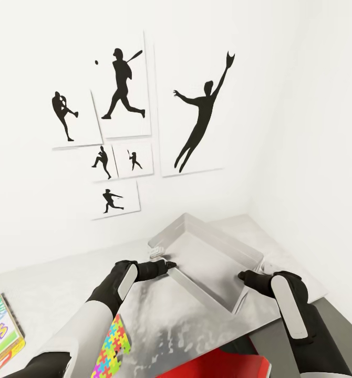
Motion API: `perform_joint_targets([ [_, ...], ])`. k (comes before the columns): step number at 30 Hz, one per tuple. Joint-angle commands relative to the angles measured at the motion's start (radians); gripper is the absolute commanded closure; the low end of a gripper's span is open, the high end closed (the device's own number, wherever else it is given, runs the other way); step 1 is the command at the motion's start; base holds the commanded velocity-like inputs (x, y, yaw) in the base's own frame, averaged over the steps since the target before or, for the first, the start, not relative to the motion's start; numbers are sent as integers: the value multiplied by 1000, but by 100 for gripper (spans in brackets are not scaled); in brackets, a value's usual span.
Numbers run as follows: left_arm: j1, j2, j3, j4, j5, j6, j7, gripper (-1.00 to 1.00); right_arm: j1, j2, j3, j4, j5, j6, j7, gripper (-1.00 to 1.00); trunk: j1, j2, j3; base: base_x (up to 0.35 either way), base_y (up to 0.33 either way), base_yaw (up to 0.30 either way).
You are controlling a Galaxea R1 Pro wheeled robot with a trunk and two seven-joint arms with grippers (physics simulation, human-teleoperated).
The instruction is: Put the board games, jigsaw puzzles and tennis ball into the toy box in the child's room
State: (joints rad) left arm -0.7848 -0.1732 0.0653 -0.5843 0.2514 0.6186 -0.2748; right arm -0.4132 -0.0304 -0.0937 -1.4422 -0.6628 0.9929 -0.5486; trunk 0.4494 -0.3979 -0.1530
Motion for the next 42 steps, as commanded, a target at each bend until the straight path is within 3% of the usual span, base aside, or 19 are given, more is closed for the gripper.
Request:
perform_joint_targets([
  [1, -1, -1, 6, 0, -6, 7, -1, -100, -1, 0, 0, 0, -11, 3, -10, -100, 1, -2, -2, 0, 0, 0],
  [39, -1, -1, 5, 0, -6, 8, -2, -100, -1, 0, 0, 3, -11, 3, -10, -100, 1, -2, -11, 0, 0, 0],
  [40, -1, -1, 5, 0, -6, 8, -2, 100, -1, 0, 0, 3, -11, 3, -10, -100, 1, -2, -11, 0, 0, 0],
  [41, -1, -1, 5, 0, -6, 8, -2, 100, -1, 0, 0, 3, -11, 3, -10, 100, 1, -2, -11, 0, 0, 0],
  [42, -1, -1, 5, 0, -6, 9, -3, 100, -1, 0, 0, 3, -11, 3, -10, 100, 1, -2, -11, 0, 0, 0],
])
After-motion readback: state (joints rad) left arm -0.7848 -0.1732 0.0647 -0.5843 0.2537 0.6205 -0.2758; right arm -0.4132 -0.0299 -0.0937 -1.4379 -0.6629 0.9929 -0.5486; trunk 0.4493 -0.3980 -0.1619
